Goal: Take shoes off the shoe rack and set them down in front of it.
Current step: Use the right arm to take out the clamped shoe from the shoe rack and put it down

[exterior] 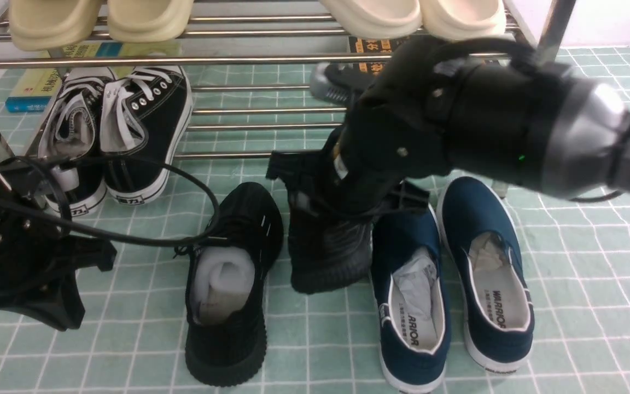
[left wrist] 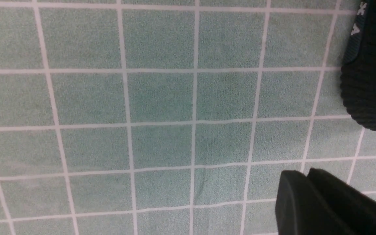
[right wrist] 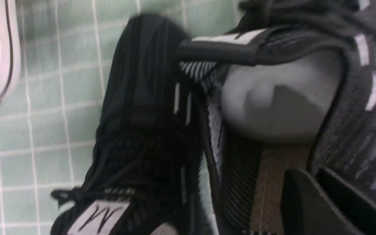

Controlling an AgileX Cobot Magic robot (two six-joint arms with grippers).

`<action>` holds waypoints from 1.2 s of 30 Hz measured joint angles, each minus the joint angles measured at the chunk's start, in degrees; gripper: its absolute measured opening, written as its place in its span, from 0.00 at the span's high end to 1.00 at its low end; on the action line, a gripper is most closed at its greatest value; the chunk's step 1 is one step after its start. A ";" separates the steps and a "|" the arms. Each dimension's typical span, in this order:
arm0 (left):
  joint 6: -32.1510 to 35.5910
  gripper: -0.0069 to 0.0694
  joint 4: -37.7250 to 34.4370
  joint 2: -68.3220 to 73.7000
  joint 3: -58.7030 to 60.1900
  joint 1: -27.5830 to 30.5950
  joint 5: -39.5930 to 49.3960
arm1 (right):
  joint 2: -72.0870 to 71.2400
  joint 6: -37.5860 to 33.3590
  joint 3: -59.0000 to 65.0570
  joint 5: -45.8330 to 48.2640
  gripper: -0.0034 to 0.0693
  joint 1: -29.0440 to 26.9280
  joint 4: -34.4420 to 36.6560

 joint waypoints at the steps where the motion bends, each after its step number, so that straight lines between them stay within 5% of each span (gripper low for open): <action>1: 0.00 0.83 0.00 0.00 0.00 0.00 0.05 | 0.24 0.07 0.00 -0.16 0.85 0.10 0.28; 25: 0.00 0.79 0.00 0.00 0.00 0.00 0.95 | 1.12 -14.62 -0.09 8.93 0.81 1.93 15.07; 36: 0.00 0.78 0.07 -2.55 0.00 0.00 0.21 | 1.12 -26.93 -8.93 22.83 0.44 1.93 16.13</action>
